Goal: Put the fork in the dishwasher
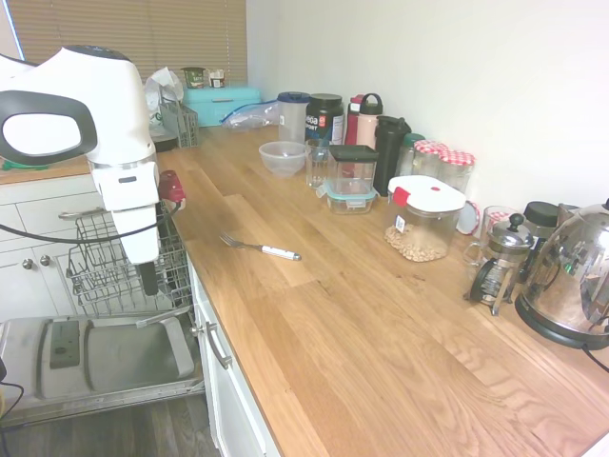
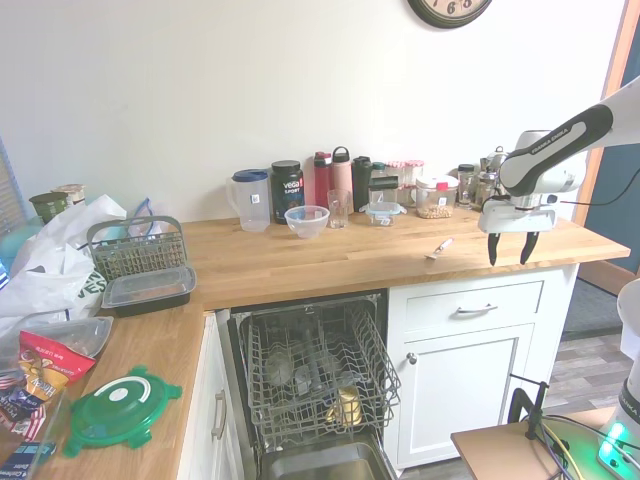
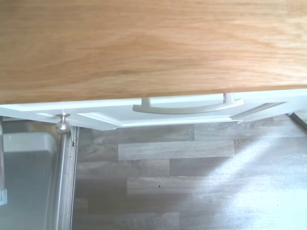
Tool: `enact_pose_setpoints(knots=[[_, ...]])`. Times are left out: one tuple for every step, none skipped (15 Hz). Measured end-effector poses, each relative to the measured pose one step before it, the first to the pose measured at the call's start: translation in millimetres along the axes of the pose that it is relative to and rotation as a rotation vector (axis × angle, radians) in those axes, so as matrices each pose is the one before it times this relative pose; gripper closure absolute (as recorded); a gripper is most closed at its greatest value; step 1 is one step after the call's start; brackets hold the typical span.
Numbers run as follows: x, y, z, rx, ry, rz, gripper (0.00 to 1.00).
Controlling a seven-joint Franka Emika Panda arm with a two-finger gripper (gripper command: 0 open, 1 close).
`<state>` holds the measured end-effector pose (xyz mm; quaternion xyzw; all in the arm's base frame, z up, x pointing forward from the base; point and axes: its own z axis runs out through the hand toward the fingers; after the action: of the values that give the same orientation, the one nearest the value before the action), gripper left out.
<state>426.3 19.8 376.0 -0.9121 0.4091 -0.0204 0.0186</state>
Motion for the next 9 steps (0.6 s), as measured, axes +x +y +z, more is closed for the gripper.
enact_pose_setpoints(knots=[[-0.08, 0.17, 0.42, -0.00387, 0.00078, -0.00294, 0.00], [-0.63, -0.93, -0.14, -0.00348, 0.00312, -0.00653, 0.00], [-1.21, -4.49, -2.13, 0.00376, 0.00398, -0.00451, 0.00], [-1.37, -7.47, -3.40, 0.00882, 0.00250, 0.00034, 0.00], [-0.63, -9.79, -3.67, 0.01340, -0.00252, 0.00372, 0.00], [1.40, -9.89, -2.65, 0.01266, -0.00253, 0.01117, 0.00], [3.77, -9.61, -0.52, 0.00846, 0.00096, 0.01881, 0.00], [6.02, -9.64, 1.80, 0.00741, 0.00254, 0.02725, 0.00], [6.42, -8.85, 3.40, 0.00520, 0.00160, 0.02983, 0.00]])
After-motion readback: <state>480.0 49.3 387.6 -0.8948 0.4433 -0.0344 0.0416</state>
